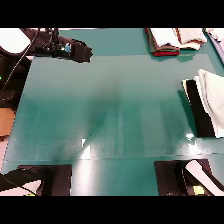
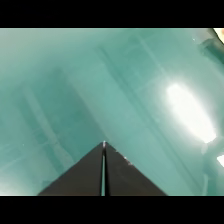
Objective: Fold the shirts.
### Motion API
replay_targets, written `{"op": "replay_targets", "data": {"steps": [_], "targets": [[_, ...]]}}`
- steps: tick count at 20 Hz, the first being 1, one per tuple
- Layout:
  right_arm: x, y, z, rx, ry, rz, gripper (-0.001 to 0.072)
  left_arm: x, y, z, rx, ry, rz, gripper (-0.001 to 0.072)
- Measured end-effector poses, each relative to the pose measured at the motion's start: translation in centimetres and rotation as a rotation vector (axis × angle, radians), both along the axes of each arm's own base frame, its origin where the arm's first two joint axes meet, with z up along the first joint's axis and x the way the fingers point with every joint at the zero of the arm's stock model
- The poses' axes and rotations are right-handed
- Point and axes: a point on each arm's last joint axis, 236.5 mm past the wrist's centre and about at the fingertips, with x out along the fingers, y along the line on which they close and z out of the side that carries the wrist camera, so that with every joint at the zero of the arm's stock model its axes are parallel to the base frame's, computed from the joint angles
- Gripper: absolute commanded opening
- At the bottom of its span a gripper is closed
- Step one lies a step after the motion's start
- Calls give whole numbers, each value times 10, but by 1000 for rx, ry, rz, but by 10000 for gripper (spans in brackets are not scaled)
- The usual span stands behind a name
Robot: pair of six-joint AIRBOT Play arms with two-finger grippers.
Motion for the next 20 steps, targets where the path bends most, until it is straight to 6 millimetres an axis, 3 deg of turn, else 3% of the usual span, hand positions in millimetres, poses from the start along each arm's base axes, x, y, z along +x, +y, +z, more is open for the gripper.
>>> {"op": "replay_targets", "data": {"steps": [2,4,7,9,11,14,16,18,19,20], "targets": [[-17,-5,-8,-26,64,-20,600,0,0,0,1,0,-1,26],[-15,-9,1,-59,55,-21,599,0,0,0,1,-1,-1,26],[29,2,37,-100,-87,53,599,0,0,0,1,-3,0,26],[73,32,67,-97,-216,160,598,1,0,0,2,-4,0,26],[115,76,95,-87,-334,298,595,1,0,0,3,-5,1,26],[158,157,125,-61,-459,522,592,1,0,0,3,-5,1,25],[175,210,136,-34,-517,652,406,1,1,0,3,-4,1,26],[185,259,138,3,-547,766,89,1,0,0,3,-5,1,26],[188,280,137,22,-549,815,18,1,0,0,3,-5,1,25],[190,301,133,44,-549,859,18,1,0,0,3,-5,1,26]]}}
